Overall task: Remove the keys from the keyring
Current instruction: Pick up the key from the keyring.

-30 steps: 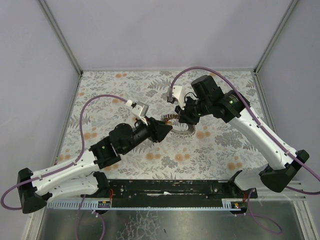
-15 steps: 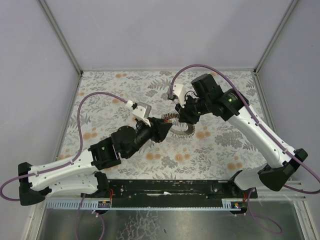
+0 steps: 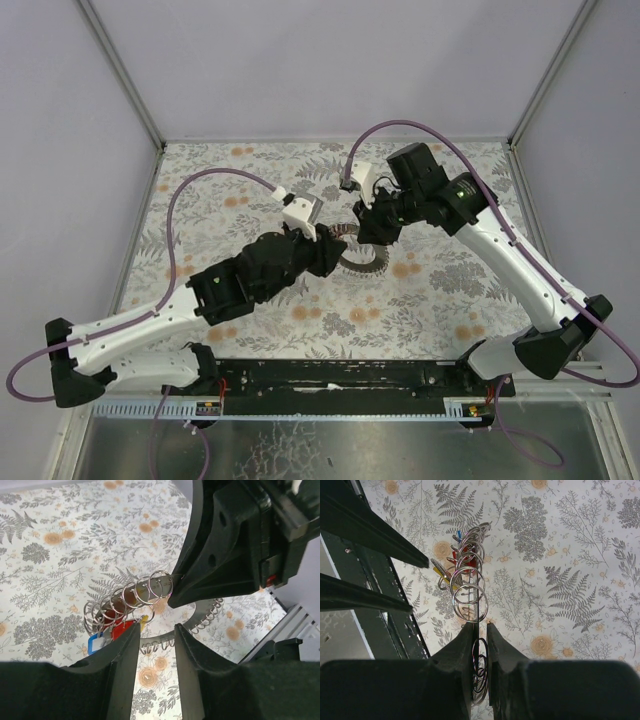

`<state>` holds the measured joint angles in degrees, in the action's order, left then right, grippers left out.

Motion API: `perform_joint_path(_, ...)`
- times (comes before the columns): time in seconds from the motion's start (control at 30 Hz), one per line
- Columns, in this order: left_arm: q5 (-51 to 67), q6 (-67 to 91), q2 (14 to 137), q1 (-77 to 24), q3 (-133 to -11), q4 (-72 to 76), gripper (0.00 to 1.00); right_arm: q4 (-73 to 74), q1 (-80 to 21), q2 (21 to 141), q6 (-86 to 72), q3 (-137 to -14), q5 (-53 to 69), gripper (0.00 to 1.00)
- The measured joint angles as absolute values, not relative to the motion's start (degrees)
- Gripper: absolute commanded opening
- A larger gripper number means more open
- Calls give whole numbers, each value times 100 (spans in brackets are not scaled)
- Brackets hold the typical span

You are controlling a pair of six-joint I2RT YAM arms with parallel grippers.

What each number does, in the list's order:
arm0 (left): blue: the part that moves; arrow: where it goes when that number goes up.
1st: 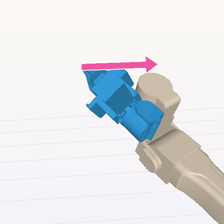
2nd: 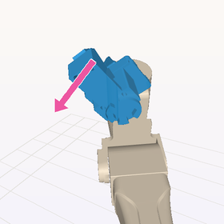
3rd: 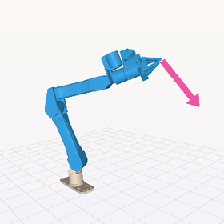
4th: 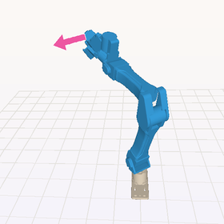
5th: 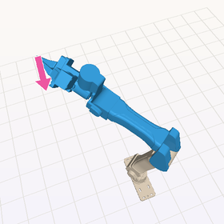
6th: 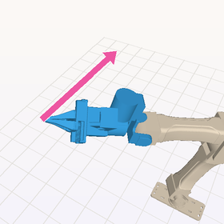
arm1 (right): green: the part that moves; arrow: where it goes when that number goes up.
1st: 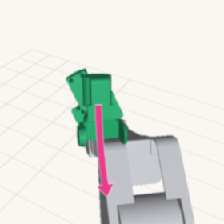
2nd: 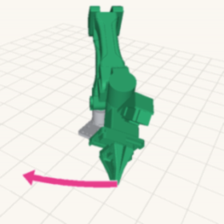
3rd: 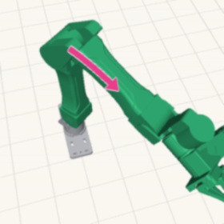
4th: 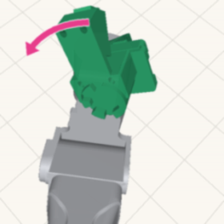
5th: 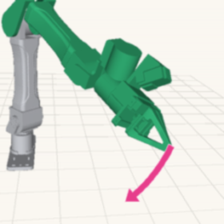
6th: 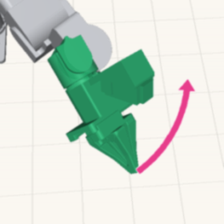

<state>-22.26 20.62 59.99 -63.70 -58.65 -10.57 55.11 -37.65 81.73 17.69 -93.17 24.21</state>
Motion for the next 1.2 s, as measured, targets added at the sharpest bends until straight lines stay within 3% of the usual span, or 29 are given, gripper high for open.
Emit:
perform_joint_path(0.53,-2563,2043,6576,-6370,-6718,-1752,26,5513,-3695,8291,1708,-9360,2578,0)
perform_joint_path(1.2,-3020,1922,6917,-6370,-6781,-2158,25,5527,-3656,8350,1686,-9441,2650,0)
